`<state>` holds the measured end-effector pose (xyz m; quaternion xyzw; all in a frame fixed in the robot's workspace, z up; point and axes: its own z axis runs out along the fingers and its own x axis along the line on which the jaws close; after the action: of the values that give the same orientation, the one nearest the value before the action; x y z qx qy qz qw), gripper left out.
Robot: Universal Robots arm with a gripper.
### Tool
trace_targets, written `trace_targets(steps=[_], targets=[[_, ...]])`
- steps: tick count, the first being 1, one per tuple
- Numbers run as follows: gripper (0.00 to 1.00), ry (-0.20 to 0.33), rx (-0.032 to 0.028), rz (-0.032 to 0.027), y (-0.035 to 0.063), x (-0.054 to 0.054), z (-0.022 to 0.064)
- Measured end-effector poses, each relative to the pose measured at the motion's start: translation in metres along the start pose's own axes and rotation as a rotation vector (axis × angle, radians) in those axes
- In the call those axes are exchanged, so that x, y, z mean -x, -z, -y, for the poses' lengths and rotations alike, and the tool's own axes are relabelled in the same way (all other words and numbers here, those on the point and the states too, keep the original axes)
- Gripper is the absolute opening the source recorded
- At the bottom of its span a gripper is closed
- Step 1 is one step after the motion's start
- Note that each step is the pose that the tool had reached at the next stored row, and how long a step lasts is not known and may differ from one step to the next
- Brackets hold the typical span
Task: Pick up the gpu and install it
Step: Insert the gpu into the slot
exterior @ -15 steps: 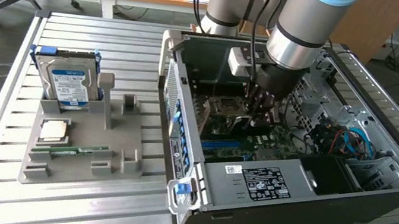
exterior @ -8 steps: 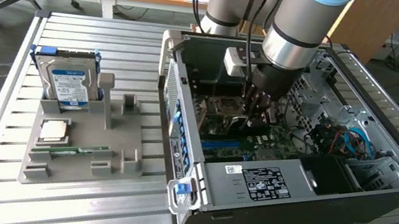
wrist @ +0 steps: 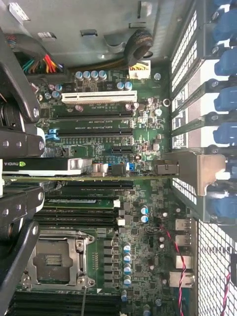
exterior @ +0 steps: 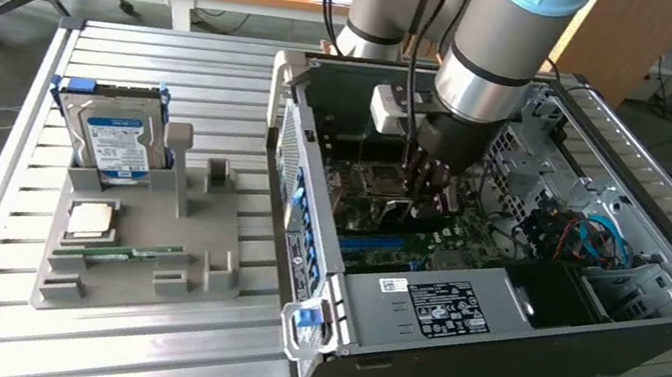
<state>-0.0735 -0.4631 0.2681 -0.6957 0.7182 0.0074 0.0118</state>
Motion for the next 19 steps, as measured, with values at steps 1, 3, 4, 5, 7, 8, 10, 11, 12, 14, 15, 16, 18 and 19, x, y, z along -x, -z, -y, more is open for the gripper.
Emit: trace_targets(steps=[1,3,4,5,7,8,10,11,12,14,15,16,18,19], targets=[[0.27,0.000,0.0000,0.0001,0.0000,0.0000,0.0000],[0.27,0.000,-0.0001,0.0003,-0.0003,-0.0001,0.0000],[0.27,0.000,-0.0002,0.0005,-0.0008,-0.0004,-0.0001],[0.27,0.000,-0.0001,0.0003,-0.0010,-0.0005,-0.0001],[0.27,0.000,0.0000,0.0001,-0.0009,-0.0005,0.0000],[0.27,0.000,0.0000,0.0000,-0.0010,-0.0006,0.0000],[0.27,0.000,0.0000,0.0001,-0.0017,-0.0012,0.0000],[0.27,0.000,-0.0001,0.0002,-0.0019,-0.0014,0.0001],[0.27,0.000,0.0000,-0.0001,-0.0019,-0.0014,0.0000],[0.27,0.000,-0.0002,0.0002,-0.0029,-0.0014,-0.0002],[0.27,0.000,-0.0002,0.0001,-0.0034,-0.0015,-0.0004],[0.27,0.000,-0.0001,0.0001,-0.0042,-0.0015,-0.0004],[0.27,0.000,-0.0001,0.0000,-0.0055,-0.0015,-0.0005],[0.27,0.000,0.0000,-0.0001,-0.0057,-0.0016,-0.0005]])
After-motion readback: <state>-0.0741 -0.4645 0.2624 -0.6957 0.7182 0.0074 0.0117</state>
